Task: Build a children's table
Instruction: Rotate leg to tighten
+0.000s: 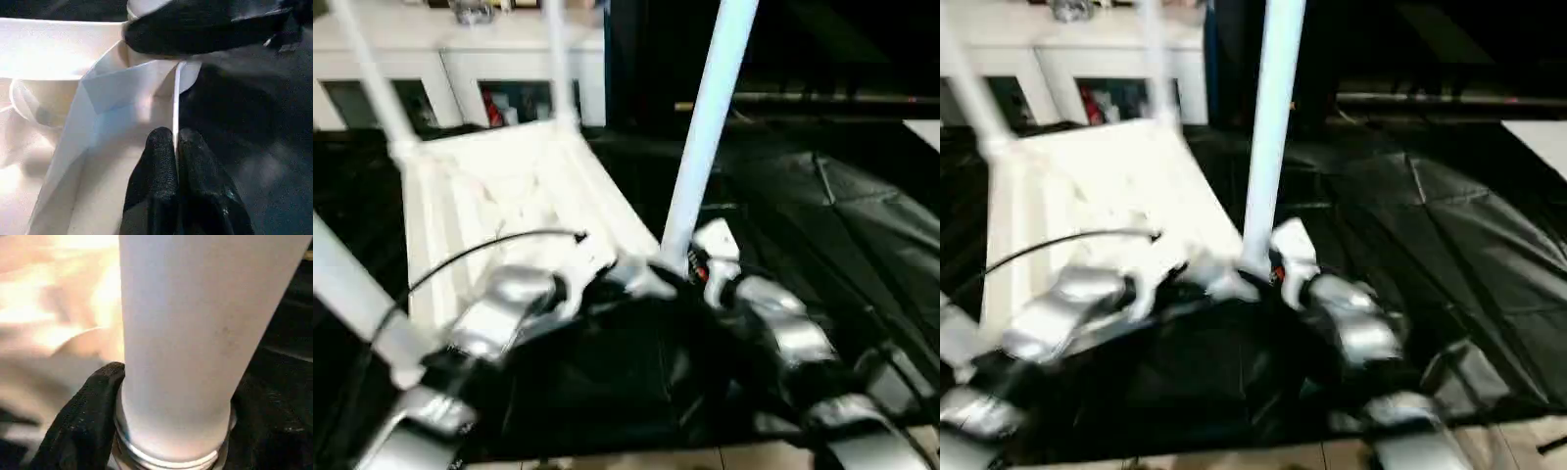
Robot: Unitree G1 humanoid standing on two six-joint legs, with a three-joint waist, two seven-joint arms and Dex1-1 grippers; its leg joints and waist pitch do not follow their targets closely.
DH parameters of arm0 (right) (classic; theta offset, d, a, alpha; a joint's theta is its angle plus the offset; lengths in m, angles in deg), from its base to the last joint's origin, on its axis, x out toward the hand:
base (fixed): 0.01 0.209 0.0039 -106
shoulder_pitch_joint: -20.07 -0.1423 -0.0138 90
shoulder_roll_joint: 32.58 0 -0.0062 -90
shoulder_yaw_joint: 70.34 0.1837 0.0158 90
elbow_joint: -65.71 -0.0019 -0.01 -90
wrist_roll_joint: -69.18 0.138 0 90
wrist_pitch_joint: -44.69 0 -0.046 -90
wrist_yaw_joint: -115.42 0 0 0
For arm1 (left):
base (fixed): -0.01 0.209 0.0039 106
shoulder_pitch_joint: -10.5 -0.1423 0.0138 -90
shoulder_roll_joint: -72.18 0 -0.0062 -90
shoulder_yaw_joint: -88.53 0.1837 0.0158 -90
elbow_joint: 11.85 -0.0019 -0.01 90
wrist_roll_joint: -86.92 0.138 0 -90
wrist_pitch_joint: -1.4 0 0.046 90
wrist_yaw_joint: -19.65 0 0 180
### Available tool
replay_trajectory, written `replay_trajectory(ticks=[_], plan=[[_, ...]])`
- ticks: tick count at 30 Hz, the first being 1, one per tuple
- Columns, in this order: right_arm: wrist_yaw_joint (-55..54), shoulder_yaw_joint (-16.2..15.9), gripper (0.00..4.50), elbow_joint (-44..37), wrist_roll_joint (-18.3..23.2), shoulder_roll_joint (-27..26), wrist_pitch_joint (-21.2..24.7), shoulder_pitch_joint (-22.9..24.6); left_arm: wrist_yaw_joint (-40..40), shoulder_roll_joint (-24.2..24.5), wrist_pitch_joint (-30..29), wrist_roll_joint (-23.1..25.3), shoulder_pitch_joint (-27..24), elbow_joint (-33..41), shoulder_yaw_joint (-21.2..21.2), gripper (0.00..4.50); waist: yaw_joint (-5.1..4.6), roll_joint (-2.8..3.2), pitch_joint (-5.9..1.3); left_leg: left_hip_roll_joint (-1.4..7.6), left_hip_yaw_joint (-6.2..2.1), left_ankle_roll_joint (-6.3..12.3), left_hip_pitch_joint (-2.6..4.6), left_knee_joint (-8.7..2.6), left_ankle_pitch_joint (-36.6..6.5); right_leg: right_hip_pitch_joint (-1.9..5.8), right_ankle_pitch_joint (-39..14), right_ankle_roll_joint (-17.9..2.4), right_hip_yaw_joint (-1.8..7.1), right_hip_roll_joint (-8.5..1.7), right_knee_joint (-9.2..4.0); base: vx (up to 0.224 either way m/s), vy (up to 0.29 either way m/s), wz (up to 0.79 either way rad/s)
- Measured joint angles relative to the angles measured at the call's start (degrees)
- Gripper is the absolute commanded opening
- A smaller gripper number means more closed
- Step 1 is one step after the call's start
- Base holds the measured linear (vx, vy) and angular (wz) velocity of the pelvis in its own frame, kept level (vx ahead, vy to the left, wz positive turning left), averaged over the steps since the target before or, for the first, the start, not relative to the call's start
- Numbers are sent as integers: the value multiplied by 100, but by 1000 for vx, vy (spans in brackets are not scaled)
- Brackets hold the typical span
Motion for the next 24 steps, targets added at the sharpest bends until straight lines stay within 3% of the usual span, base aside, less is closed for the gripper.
replay_trajectory(ticks=[3, 9, 11, 15, 20, 24], plan=[[-606, -6, 274, 187, -201, -139, -4, -150, -321, -210, -68, 97, 110, -123, 12, 0, -1, 1, -5, -2, 0, 1, -3, -5, -1, 13, 0, 0, -2, 0, -42, 0, 0, 0], [-637, 67, 274, 410, -199, -213, -165, -245, -449, -343, -64, 229, 138, -161, 16, 0, 5, -8, -18, -12, 2, 3, -2, -7, -2, 19, 1, -1, 4, -8, -47, 0, 0, 0], [-544, 138, 330, 412, -138, -221, -201, -243, -443, -340, -61, 230, 138, -159, 16, 0, 8, -8, -18, -12, 2, 3, -2, -12, -2, 19, 2, -1, 3, -8, -46, 0, 0, 0], [-97, 270, 378, 406, 83, -121, -303, -214, -338, -241, -2, 229, 137, -148, 53, 0, 17, -8, -17, -12, 4, 3, -3, -28, -1, 15, 6, -4, 0, -8, -44, 0, 0, 0], [1161, 88, 390, -192, 272, 343, -212, 55, 150, 74, 158, 216, -23, 135, 137, 0, 34, -7, -18, -11, 7, 2, -6, -52, -1, 14, 41, -6, 0, -8, -40, 0, 0, 0], [2813, -328, 390, -1271, 463, 1225, 26, 561, 991, 614, 500, 42, -365, 583, 244, 0, 152, -7, -19, -1, 8, 1, -10, -87, -1, 12, 42, -6, -3, 4, -38, 13, -4, 1]])
